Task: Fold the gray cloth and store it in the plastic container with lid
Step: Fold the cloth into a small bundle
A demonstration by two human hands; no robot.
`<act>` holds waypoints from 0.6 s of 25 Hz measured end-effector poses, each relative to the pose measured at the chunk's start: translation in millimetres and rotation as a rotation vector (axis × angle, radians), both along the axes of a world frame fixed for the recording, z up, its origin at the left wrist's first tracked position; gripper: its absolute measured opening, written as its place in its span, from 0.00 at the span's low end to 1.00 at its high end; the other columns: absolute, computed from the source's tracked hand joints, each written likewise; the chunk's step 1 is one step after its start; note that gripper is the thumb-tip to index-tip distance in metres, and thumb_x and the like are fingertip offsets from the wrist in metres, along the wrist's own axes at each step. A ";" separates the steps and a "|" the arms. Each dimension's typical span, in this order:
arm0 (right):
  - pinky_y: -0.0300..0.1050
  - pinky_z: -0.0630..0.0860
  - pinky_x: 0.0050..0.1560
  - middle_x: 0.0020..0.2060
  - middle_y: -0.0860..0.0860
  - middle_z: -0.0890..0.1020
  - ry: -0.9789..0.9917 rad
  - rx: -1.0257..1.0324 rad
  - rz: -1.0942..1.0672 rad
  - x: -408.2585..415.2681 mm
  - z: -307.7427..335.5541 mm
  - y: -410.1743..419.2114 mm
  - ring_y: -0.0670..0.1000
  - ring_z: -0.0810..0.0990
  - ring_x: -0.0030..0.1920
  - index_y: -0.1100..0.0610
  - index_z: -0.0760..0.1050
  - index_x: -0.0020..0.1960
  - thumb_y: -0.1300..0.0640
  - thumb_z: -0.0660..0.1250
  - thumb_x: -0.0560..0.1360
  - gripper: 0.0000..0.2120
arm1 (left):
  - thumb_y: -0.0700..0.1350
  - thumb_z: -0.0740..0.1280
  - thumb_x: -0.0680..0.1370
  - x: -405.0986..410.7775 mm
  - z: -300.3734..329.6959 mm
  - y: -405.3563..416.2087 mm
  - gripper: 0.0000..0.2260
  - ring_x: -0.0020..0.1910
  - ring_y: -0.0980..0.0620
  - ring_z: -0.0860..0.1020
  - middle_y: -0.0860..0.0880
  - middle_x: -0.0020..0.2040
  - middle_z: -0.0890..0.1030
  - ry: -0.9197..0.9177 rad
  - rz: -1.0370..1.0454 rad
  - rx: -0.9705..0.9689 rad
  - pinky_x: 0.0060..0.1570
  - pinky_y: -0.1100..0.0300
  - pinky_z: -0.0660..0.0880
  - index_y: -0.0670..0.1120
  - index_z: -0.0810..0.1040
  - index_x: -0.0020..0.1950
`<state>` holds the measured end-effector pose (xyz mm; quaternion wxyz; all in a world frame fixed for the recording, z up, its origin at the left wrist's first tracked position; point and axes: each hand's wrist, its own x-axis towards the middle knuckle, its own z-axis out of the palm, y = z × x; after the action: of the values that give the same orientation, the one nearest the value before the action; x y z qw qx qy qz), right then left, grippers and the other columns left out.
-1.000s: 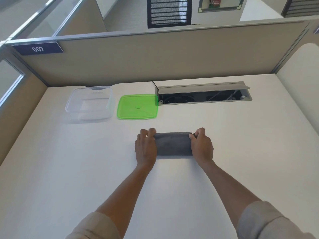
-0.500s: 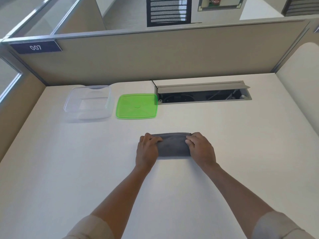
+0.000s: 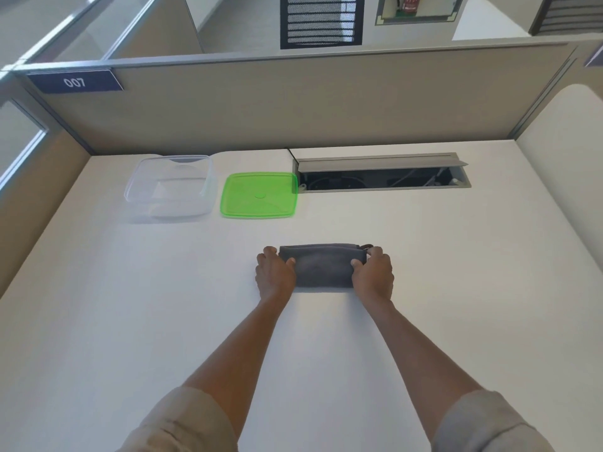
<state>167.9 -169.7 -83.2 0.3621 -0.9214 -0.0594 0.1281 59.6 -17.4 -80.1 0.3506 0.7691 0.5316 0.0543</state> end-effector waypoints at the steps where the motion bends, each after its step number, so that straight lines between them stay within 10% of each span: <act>1: 0.46 0.69 0.46 0.56 0.55 0.77 0.022 -0.007 -0.020 0.6 0.1 0.8 0.59 0.79 0.54 0.58 0.71 0.60 0.55 0.67 0.77 0.14 | 0.49 0.67 0.79 2.3 1.6 0.7 0.19 0.61 0.37 0.75 0.41 0.64 0.73 0.043 0.059 -0.060 0.60 0.46 0.71 0.41 0.69 0.65; 15: 0.46 0.71 0.50 0.55 0.52 0.77 0.295 0.142 -0.124 -0.9 11.6 -2.8 0.54 0.75 0.54 0.60 0.72 0.62 0.48 0.73 0.72 0.24 | 0.53 0.69 0.76 -13.6 5.1 22.9 0.17 0.49 0.46 0.76 0.46 0.51 0.79 -0.308 0.324 -0.673 0.46 0.55 0.71 0.43 0.76 0.59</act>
<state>167.0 -172.5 -71.6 0.4384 -0.8666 0.0426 0.2346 46.0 5.5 -75.0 0.6454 0.5006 0.5751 0.0465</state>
